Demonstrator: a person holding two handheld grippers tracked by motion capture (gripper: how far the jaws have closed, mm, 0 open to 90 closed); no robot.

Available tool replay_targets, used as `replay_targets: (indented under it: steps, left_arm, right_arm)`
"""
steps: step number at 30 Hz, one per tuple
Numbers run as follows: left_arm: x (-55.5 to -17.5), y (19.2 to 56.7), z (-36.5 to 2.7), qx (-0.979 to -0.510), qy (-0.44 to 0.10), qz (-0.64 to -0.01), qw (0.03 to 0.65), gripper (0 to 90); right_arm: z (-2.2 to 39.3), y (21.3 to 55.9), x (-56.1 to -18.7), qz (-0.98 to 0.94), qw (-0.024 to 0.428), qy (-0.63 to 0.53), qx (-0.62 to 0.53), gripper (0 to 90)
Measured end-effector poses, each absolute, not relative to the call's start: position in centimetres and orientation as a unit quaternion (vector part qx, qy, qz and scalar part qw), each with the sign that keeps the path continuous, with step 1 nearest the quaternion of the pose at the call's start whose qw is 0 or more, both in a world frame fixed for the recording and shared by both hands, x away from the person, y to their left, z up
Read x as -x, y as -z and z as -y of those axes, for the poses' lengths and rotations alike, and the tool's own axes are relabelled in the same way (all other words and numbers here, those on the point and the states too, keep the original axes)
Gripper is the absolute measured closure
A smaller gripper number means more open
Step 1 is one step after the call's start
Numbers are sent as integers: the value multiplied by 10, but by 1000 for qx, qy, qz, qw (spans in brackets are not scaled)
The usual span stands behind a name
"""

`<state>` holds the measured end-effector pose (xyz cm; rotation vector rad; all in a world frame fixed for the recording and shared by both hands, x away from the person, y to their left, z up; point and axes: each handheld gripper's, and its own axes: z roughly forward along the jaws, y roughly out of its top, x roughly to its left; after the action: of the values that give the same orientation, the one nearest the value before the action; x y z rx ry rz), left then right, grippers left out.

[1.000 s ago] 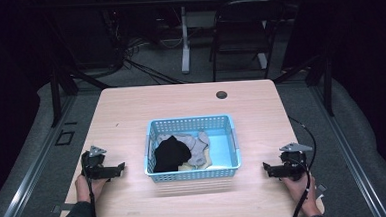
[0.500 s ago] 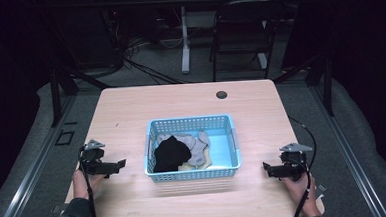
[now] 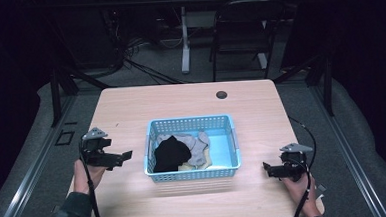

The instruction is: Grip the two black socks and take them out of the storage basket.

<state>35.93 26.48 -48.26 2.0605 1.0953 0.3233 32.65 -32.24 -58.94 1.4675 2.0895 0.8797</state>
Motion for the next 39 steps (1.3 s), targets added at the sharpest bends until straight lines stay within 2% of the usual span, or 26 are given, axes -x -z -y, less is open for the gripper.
replay_targets:
  steps: [8,20,39]
  left_arm:
    - [-365,460,-238,-824,-122,-403,379,3]
    - [-376,448,-196,-854,-107,-371,349,5]
    - [-408,477,-118,-911,-39,-337,232,93]
  right_arm:
    - [322,589,-327,-755,219,-318,-530,4]
    - [322,589,-326,-755,219,-318,-530,4]
    - [322,589,-326,-755,219,-318,-530,4]
